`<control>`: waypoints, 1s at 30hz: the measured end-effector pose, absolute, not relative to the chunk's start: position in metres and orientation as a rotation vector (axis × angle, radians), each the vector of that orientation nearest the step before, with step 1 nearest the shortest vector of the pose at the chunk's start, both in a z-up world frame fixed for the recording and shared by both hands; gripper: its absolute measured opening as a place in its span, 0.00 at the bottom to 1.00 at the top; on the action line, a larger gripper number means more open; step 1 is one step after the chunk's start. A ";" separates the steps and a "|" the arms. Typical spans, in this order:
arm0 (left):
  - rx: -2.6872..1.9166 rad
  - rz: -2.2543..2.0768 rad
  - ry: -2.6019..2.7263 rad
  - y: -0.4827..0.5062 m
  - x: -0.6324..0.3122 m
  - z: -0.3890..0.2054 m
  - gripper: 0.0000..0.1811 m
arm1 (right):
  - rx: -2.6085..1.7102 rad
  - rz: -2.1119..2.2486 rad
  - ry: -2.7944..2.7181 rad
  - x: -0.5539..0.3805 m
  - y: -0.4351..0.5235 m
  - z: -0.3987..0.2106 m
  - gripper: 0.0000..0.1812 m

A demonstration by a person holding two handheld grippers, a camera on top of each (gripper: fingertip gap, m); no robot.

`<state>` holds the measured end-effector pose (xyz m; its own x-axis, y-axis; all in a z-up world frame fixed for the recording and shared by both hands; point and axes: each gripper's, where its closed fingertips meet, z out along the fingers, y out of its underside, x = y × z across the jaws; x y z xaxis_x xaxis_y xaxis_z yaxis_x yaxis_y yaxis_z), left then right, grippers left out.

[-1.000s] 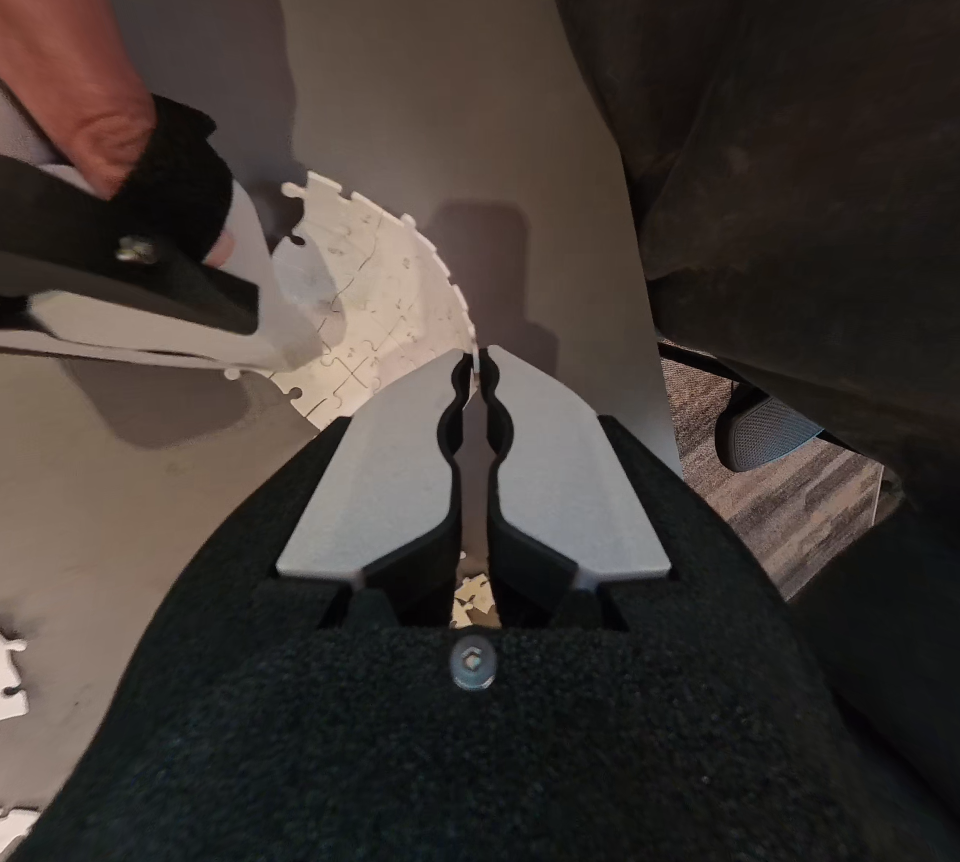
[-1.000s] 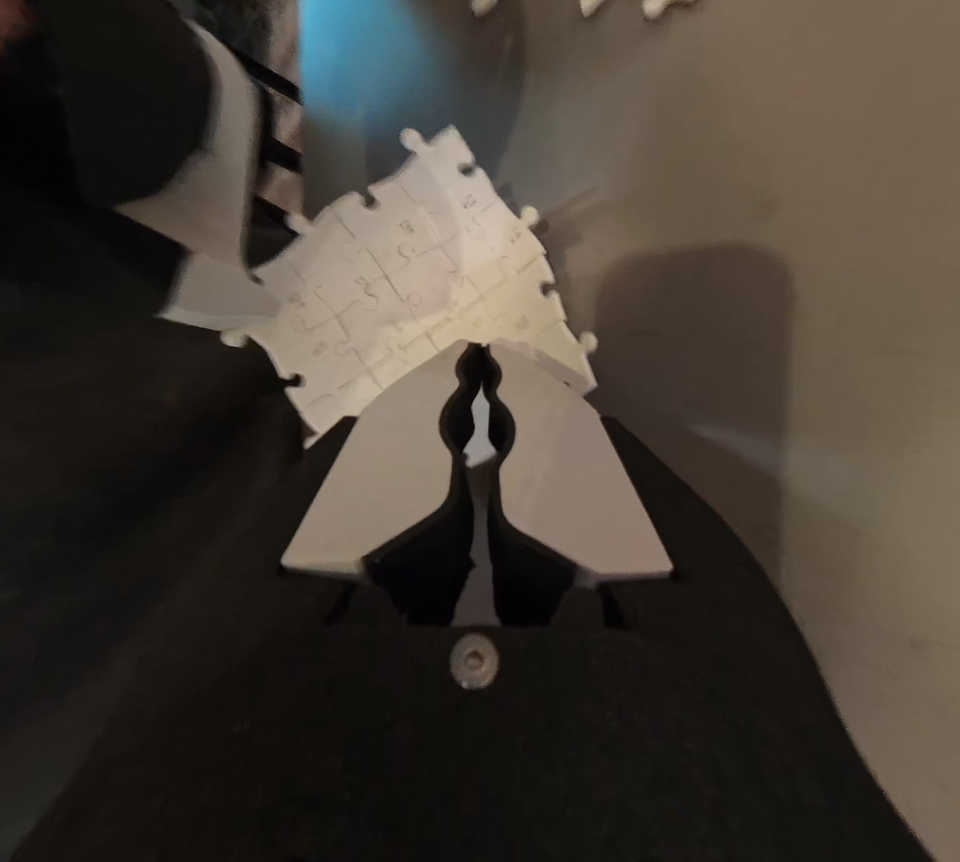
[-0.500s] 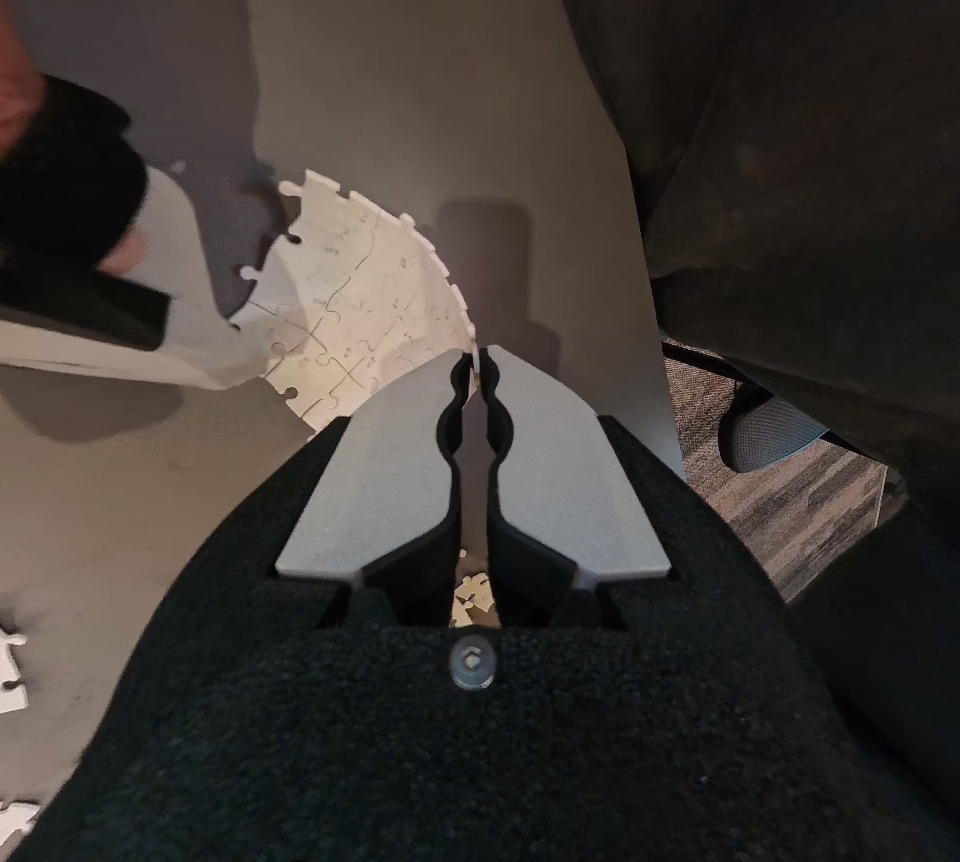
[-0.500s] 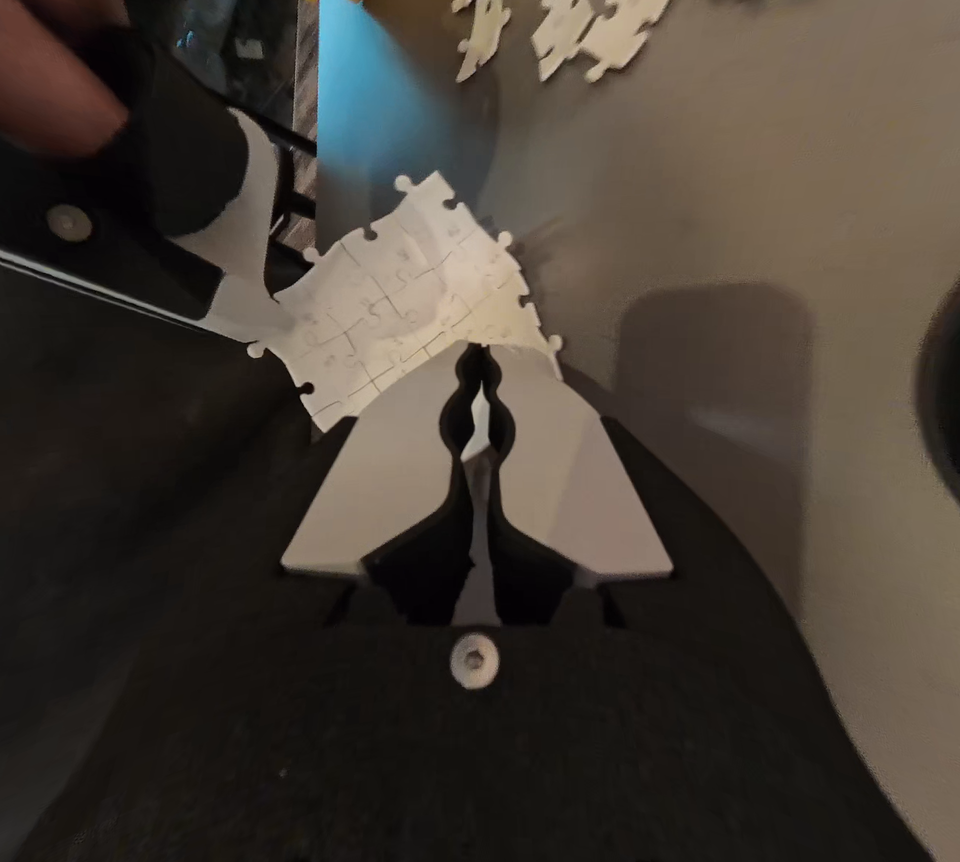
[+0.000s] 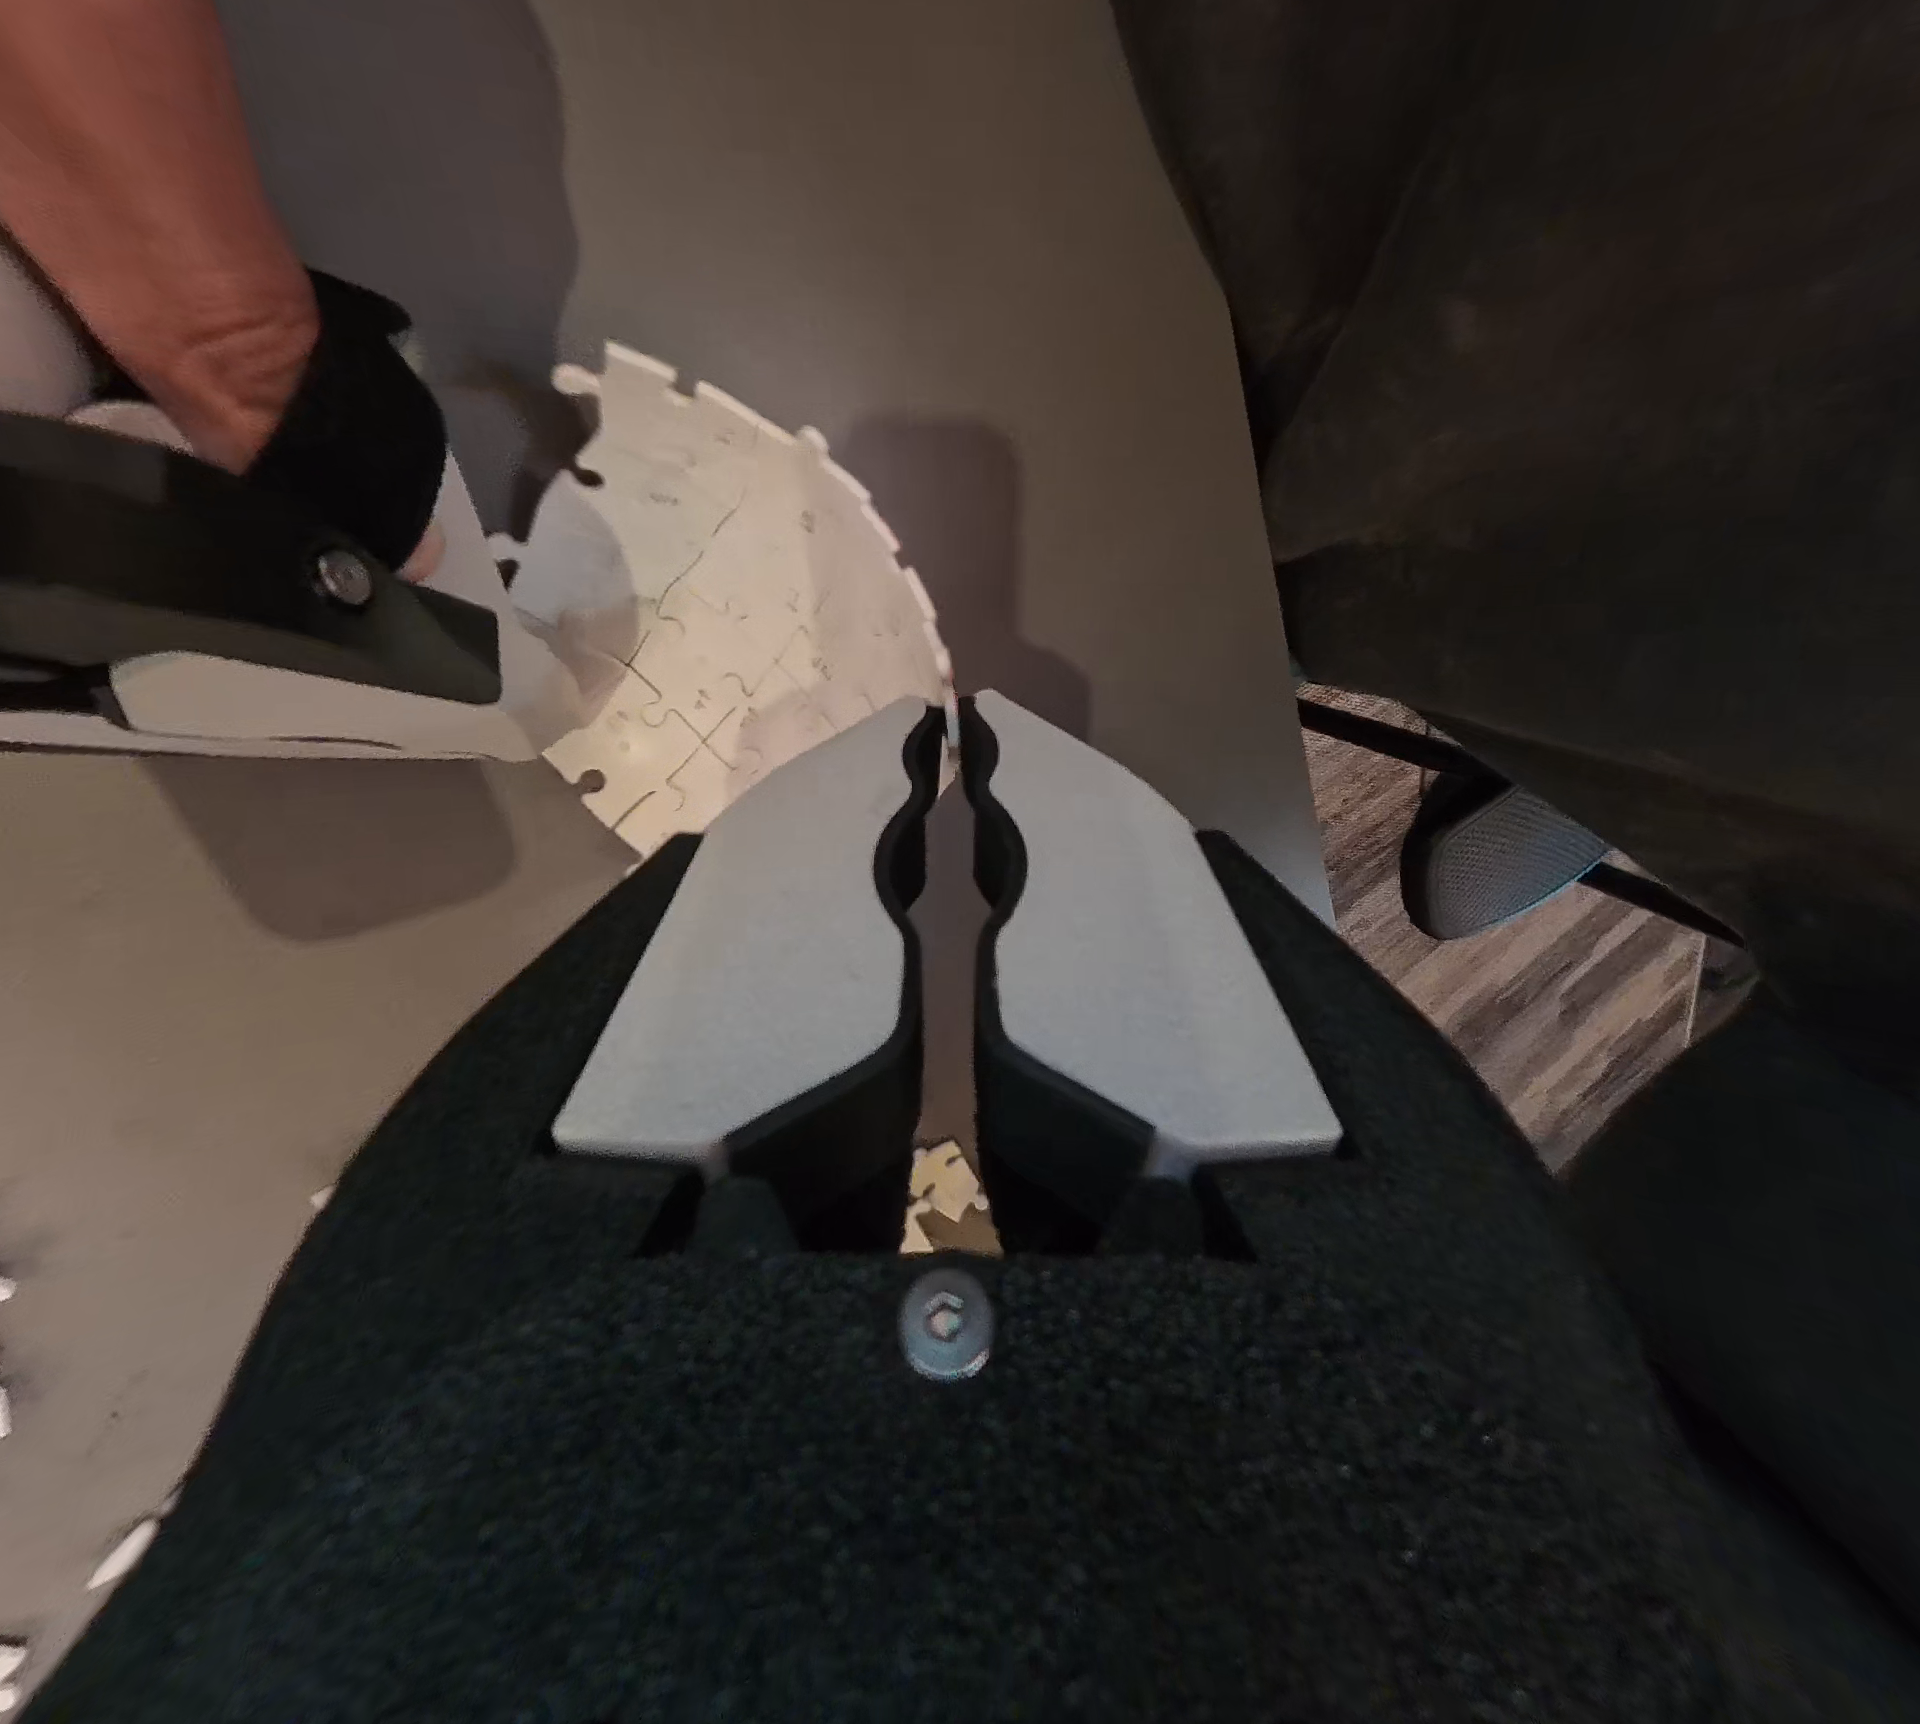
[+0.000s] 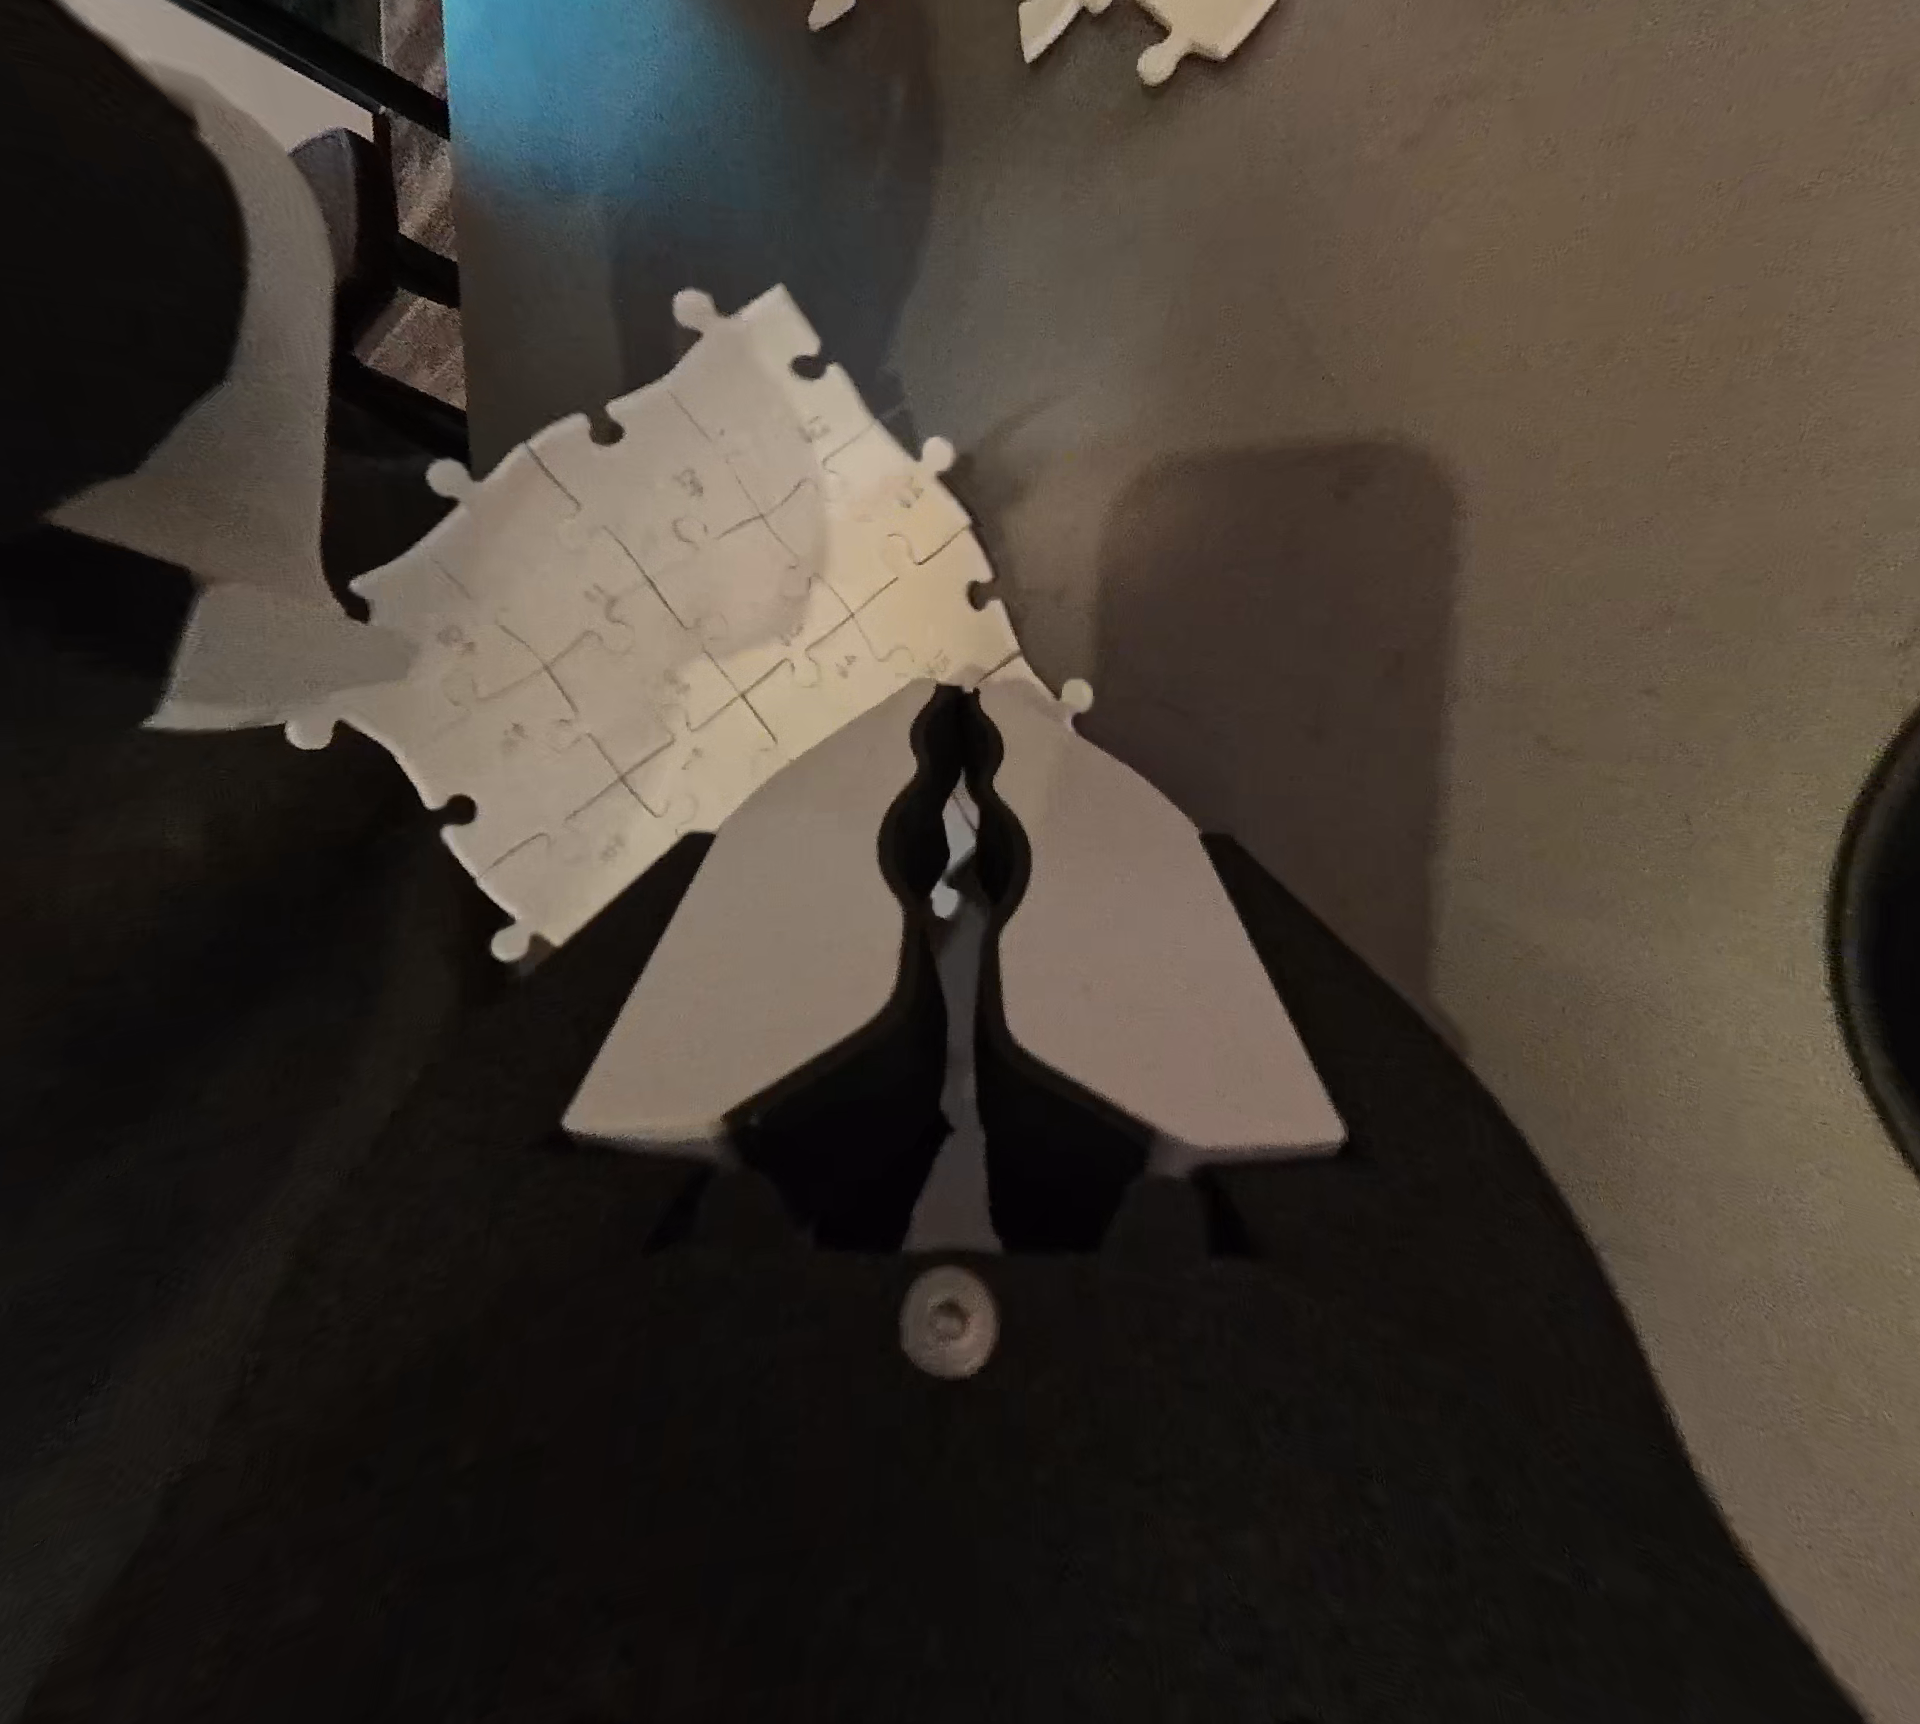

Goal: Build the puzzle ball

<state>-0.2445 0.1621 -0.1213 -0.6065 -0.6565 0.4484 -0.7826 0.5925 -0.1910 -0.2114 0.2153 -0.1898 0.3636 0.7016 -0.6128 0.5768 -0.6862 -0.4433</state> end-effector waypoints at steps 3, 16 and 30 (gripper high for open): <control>1.179 0.549 -2.477 0.163 -0.244 -0.120 0.01 | -2.419 1.319 -1.143 -0.211 0.212 -0.182 0.00; 1.174 0.558 -2.442 0.162 -0.242 -0.123 0.02 | -2.494 1.307 -1.200 -0.212 0.200 -0.190 0.00; 1.157 0.538 -2.450 0.164 -0.236 -0.120 0.01 | -2.463 1.352 -1.129 -0.214 0.214 -0.189 0.00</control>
<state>-0.2361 0.1637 -0.1197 -0.5905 -0.6446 0.4856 -0.7887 0.5885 -0.1779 -0.2145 0.2141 -0.1890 0.3254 0.6554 -0.6816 0.5538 -0.7164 -0.4244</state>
